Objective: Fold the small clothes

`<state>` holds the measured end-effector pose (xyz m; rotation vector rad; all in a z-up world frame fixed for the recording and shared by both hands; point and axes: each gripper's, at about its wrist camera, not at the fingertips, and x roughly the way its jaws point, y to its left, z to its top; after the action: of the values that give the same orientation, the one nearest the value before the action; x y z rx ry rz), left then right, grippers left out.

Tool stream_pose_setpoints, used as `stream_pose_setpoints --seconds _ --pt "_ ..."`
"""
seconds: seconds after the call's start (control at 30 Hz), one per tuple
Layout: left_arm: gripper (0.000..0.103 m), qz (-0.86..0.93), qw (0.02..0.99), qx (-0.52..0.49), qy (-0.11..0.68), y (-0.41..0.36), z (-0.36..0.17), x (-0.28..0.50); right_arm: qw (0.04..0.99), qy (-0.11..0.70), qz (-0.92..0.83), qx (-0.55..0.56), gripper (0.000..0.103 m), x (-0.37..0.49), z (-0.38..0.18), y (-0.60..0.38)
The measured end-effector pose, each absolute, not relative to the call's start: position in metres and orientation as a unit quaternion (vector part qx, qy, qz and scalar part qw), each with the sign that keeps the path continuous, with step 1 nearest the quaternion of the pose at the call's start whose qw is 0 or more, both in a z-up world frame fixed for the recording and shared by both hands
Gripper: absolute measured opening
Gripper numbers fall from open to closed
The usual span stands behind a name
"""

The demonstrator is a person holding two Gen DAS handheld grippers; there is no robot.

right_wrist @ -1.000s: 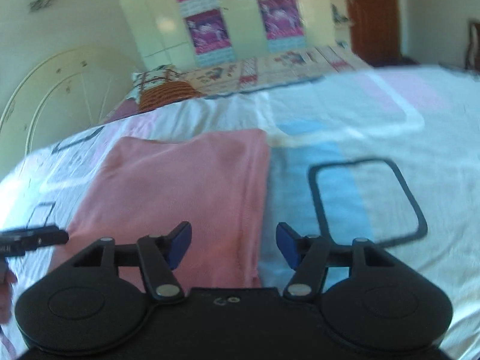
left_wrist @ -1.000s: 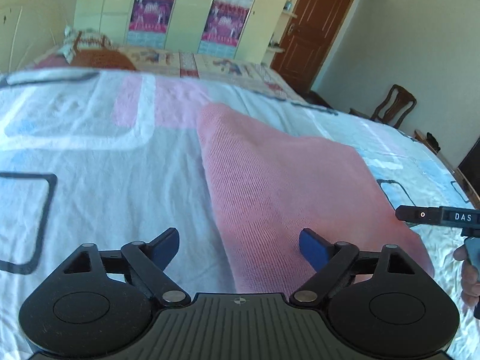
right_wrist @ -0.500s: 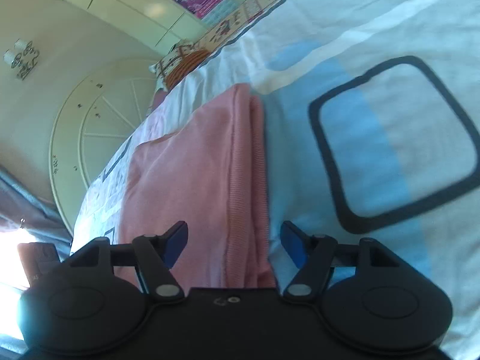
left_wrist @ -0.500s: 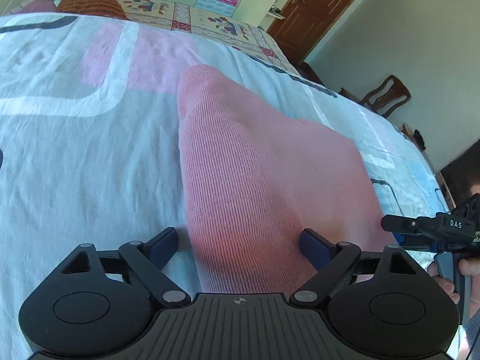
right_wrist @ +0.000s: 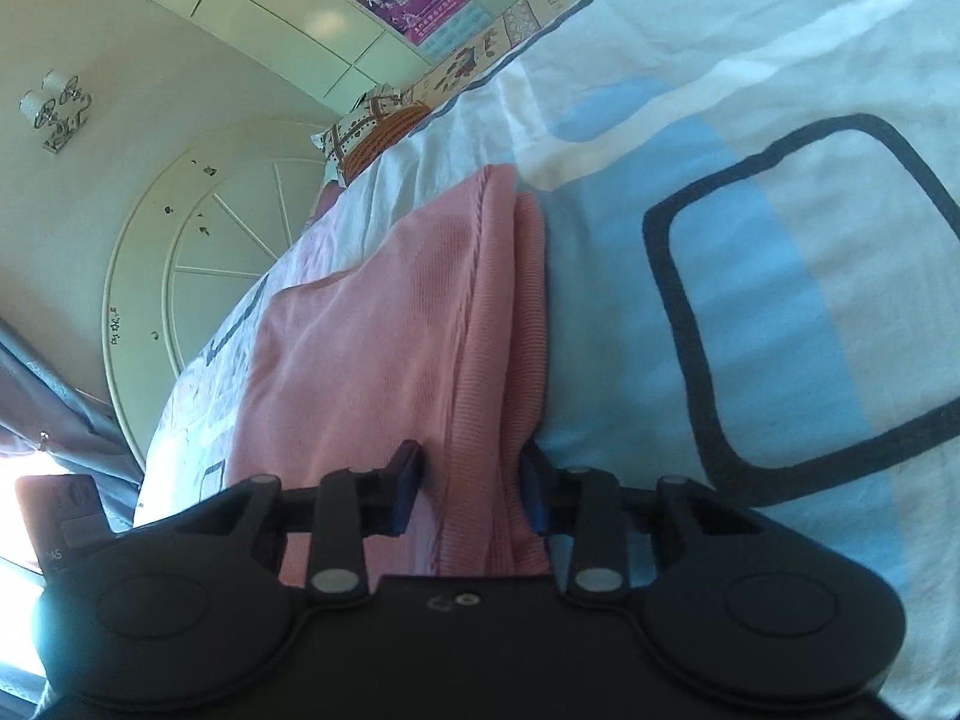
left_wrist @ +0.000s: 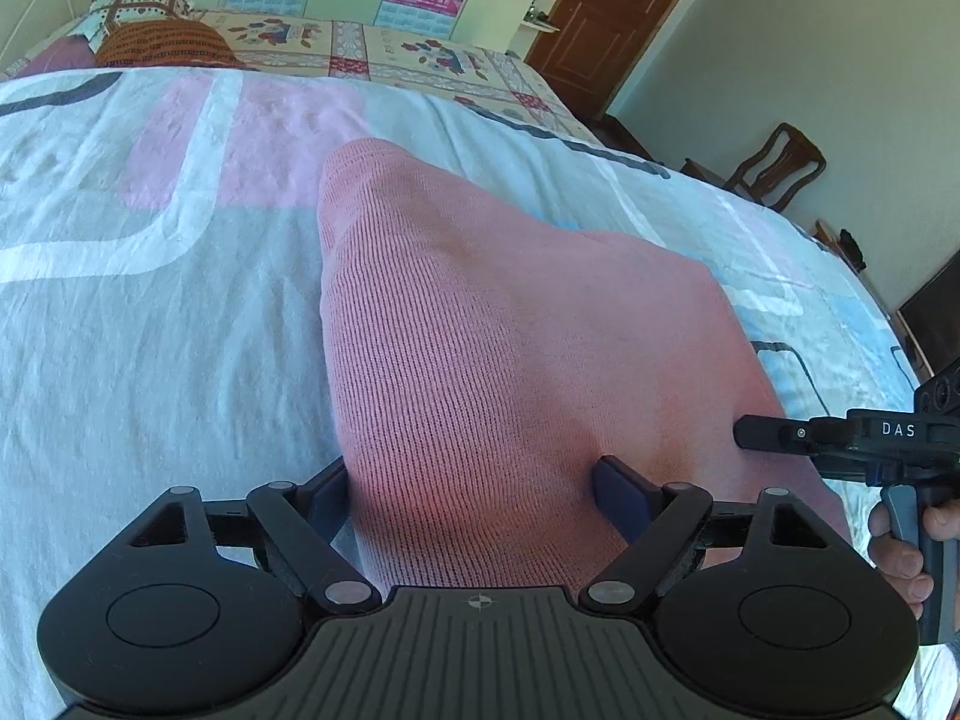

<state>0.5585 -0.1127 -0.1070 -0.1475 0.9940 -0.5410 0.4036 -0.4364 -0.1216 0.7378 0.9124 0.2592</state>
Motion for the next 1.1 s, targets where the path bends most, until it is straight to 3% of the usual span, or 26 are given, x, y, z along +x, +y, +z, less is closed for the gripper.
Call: stream_pose_setpoints --seconds 0.13,0.27,0.33,0.37,0.4,0.43,0.63,0.7,0.73,0.77,0.83,1.1 --pt "0.06 -0.263 0.846 -0.054 0.46 -0.119 -0.102 0.555 0.847 0.44 0.104 0.278 0.028 0.405 -0.11 -0.416" --pt "0.056 -0.268 0.85 -0.022 0.452 -0.124 -0.095 0.553 0.861 0.449 0.089 0.223 0.025 0.406 -0.098 -0.399" --pt "0.06 -0.272 0.846 -0.024 0.458 -0.118 -0.093 0.554 0.865 0.444 0.071 0.221 0.046 0.403 -0.092 -0.401" --pt "0.062 -0.269 0.846 -0.025 0.46 -0.115 -0.091 0.554 0.868 0.435 0.058 0.232 0.074 0.4 -0.09 -0.408" --pt "0.066 -0.267 0.847 -0.026 0.459 -0.111 -0.09 0.554 0.869 0.425 0.05 0.247 0.083 0.396 -0.089 -0.417" --pt "0.07 -0.265 0.848 -0.025 0.459 -0.108 -0.09 0.553 0.862 0.427 0.055 0.267 0.084 0.394 -0.091 -0.426" --pt "0.071 -0.28 0.83 -0.088 0.475 -0.095 -0.106 0.56 0.813 0.445 0.126 0.354 0.078 0.395 -0.113 -0.441" --pt "0.069 -0.285 0.827 -0.099 0.474 -0.095 -0.111 0.563 0.818 0.449 0.128 0.336 0.051 0.404 -0.112 -0.428" --pt "0.058 -0.287 0.831 -0.091 0.468 -0.098 -0.11 0.562 0.822 0.46 0.119 0.315 0.032 0.408 -0.112 -0.42" --pt "0.052 -0.291 0.833 -0.085 0.462 -0.101 -0.109 0.561 0.833 0.459 0.113 0.286 0.025 0.41 -0.108 -0.41" --pt "0.035 -0.29 0.845 -0.058 0.445 -0.107 -0.1 0.556 0.849 0.459 0.104 0.24 0.022 0.411 -0.099 -0.394" --pt "0.031 -0.285 0.874 -0.016 0.392 -0.077 -0.044 0.545 0.9 0.404 0.119 0.113 0.02 0.402 -0.023 -0.331"
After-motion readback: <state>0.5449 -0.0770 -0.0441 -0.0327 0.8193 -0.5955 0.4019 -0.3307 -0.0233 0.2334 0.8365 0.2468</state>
